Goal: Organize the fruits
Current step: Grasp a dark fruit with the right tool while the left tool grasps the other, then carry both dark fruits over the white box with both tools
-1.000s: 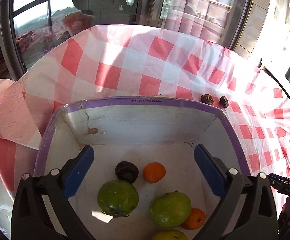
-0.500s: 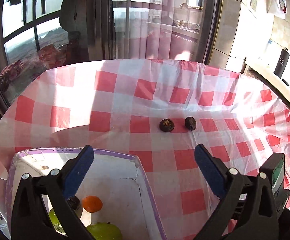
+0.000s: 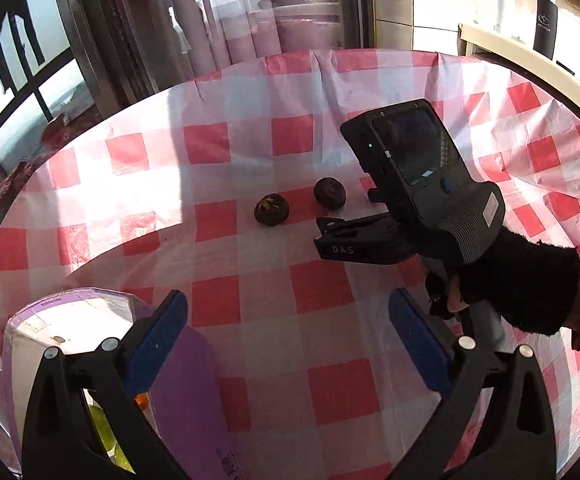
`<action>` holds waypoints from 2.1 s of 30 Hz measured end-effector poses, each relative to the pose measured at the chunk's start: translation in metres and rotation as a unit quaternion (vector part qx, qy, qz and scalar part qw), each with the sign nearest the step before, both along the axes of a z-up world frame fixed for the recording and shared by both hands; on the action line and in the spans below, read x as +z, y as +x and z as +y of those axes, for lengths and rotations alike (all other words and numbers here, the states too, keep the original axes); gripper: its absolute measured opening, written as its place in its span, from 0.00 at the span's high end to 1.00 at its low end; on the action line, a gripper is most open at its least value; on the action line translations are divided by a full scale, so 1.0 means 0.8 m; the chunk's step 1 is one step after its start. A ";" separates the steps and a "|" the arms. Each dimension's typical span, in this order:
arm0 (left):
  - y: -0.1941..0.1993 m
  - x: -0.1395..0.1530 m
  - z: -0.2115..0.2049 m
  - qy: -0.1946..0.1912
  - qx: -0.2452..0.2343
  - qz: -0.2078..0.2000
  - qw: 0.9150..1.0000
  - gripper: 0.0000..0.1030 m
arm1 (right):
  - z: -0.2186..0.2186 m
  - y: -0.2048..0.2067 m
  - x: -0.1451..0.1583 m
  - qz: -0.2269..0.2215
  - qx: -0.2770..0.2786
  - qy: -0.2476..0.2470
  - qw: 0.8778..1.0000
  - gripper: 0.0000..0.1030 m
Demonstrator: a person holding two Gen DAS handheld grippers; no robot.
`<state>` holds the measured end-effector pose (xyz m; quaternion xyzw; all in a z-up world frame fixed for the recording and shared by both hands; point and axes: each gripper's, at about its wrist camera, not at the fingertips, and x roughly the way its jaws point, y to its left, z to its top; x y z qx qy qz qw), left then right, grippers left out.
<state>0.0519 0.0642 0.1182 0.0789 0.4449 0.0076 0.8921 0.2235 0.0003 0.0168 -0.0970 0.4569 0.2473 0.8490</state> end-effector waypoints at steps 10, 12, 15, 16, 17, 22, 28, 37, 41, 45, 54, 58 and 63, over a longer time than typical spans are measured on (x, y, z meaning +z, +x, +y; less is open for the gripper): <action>0.050 -0.091 0.017 -0.075 0.113 0.095 0.986 0.02 | 0.000 0.039 0.002 -0.027 0.034 0.008 0.999 0.63; 0.070 -0.094 0.019 -0.066 0.120 0.078 0.987 0.02 | -0.029 0.042 0.004 -0.023 0.004 0.020 1.000 0.63; 0.108 -0.103 0.028 -0.060 0.136 0.060 0.987 0.02 | -0.083 0.044 0.007 -0.017 -0.060 0.034 0.998 0.63; 0.120 -0.106 0.034 -0.064 0.148 0.055 0.985 0.02 | -0.101 0.043 0.007 -0.015 -0.076 0.038 0.996 0.63; 0.132 -0.110 0.040 -0.071 0.158 0.048 0.984 0.03 | -0.116 0.040 0.008 -0.014 -0.086 0.042 0.995 0.63; 0.188 -0.126 0.062 -0.083 0.180 0.032 0.980 0.22 | -0.144 0.024 0.009 -0.016 -0.084 0.043 0.995 0.63; 0.202 -0.131 0.058 -0.077 0.162 0.025 0.984 0.59 | -0.148 0.015 0.012 -0.022 -0.081 0.023 0.996 0.62; 0.111 -0.128 0.006 -0.115 0.105 0.054 0.986 0.60 | -0.113 0.018 0.000 -0.028 -0.082 0.004 0.996 0.62; 0.058 -0.126 -0.021 -0.126 0.053 0.076 0.988 0.60 | -0.114 0.004 0.002 -0.033 -0.099 -0.012 0.995 0.63; 0.009 -0.118 -0.033 -0.152 -0.008 0.100 0.983 0.60 | -0.133 -0.050 0.007 -0.004 -0.150 0.005 0.989 0.63; -0.101 -0.054 -0.036 -0.186 -0.158 0.084 0.966 0.60 | -0.165 -0.279 0.026 0.063 -0.268 0.018 0.961 0.63; -0.119 -0.016 -0.024 -0.209 -0.194 0.052 0.957 0.60 | -0.162 -0.344 0.041 0.084 -0.299 0.034 0.950 0.63; -0.127 0.027 0.000 -0.249 -0.196 0.018 0.948 0.60 | -0.147 -0.385 0.062 0.073 -0.322 0.050 0.943 0.63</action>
